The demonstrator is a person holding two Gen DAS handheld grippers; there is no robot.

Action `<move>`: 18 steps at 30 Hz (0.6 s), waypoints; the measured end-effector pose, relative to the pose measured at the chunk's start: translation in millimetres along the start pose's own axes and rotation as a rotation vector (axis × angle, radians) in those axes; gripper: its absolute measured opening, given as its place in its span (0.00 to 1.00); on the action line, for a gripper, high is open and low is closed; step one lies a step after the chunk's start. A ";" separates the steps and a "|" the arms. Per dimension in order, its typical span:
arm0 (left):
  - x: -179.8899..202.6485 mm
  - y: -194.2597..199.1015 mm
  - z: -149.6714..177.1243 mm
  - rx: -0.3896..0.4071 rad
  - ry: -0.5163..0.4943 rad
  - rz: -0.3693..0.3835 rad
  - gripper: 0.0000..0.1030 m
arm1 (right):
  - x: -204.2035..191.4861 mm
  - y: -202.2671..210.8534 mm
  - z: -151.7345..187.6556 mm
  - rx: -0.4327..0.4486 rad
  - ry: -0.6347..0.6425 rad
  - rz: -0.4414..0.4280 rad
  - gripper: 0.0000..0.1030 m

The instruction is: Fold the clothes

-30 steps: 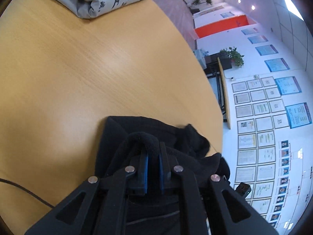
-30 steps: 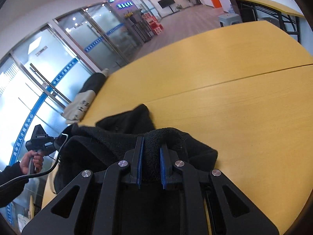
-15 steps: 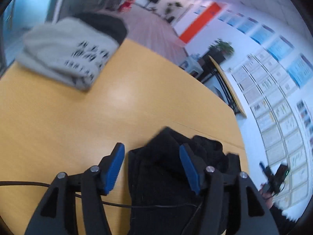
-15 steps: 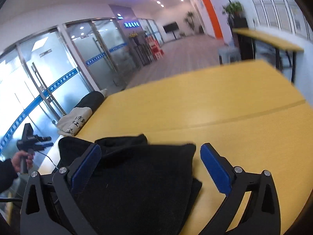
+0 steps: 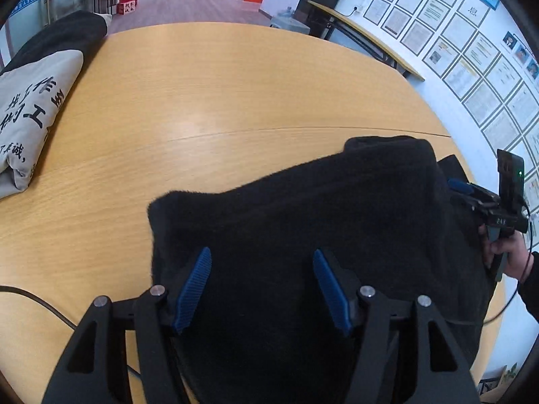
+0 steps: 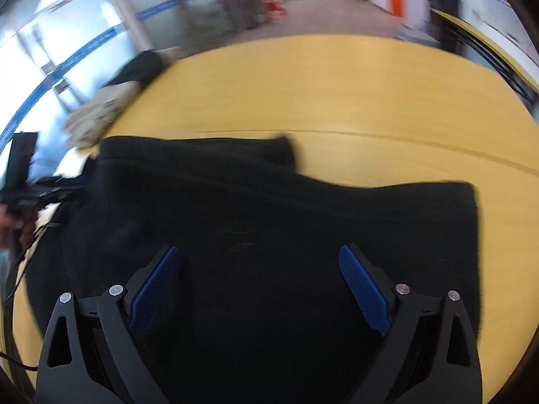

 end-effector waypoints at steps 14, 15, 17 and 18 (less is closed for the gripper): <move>55.7 3.0 60.6 0.027 -0.365 -0.108 0.81 | -88.6 56.4 154.5 -0.053 0.211 0.102 1.00; 53.4 3.9 61.6 0.027 -0.336 -0.095 0.81 | -87.1 34.7 168.8 -0.136 0.188 0.111 1.00; 60.0 5.6 73.3 0.035 -0.354 -0.135 0.80 | -82.9 36.9 186.9 -0.089 0.156 0.095 1.00; 62.9 6.4 80.3 0.036 -0.366 -0.141 0.80 | -81.8 40.8 194.4 -0.084 0.148 0.097 1.00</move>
Point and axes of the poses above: each gripper's, at about its wrist camera, not at the fingertips, and y roughly against the way its jaws point, x to its right, z to its underside, the point moved 5 cm from there along -y, roughly the way its jaws point, and after that the axes turned 14 degrees about -x, right-handed, at the moved point
